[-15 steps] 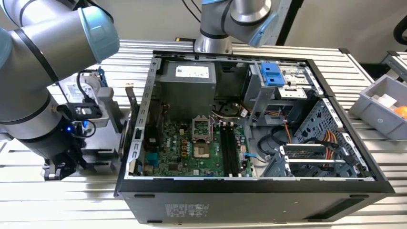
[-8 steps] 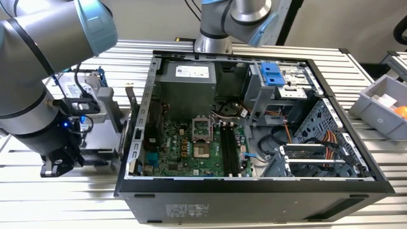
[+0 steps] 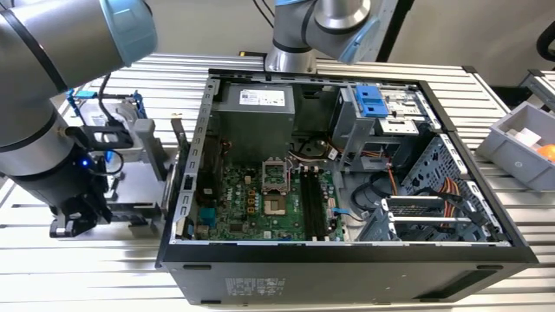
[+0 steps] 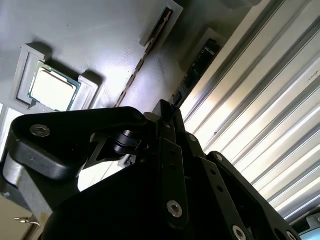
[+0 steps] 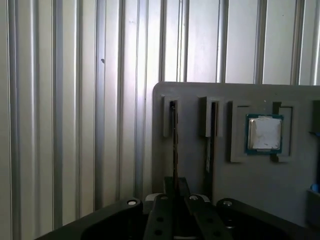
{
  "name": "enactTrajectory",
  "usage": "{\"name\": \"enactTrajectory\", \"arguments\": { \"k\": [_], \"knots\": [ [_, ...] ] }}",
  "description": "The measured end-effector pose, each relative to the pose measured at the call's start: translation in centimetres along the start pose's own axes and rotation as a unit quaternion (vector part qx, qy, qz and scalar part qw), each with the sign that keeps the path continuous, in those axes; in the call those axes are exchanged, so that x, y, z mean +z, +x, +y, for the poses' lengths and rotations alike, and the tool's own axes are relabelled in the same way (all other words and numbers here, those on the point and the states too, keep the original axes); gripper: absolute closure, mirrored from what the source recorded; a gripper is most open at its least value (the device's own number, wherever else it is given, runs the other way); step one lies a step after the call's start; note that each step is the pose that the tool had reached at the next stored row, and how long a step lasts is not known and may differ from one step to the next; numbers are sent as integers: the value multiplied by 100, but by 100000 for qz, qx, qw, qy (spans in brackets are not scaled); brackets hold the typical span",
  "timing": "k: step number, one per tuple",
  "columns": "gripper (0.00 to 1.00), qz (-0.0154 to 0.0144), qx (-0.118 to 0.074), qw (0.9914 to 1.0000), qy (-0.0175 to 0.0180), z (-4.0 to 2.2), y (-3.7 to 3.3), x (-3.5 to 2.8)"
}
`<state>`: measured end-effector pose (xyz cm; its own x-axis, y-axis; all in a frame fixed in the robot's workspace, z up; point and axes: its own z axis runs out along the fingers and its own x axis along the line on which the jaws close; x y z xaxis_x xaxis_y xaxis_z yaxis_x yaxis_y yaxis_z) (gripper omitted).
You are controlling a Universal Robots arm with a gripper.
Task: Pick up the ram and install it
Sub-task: 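Pick up the ram and move it above insertion slot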
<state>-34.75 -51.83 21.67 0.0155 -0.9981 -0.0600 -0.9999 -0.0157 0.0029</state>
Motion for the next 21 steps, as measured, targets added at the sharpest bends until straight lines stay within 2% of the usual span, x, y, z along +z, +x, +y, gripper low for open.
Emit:
{"name": "enactTrajectory", "arguments": {
  "k": [7,21],
  "knots": [
    [100,3,-3,100000,17,0,-5,-92],
    [100,8,-24,99999,336,0,-6,-98]
  ]
}}
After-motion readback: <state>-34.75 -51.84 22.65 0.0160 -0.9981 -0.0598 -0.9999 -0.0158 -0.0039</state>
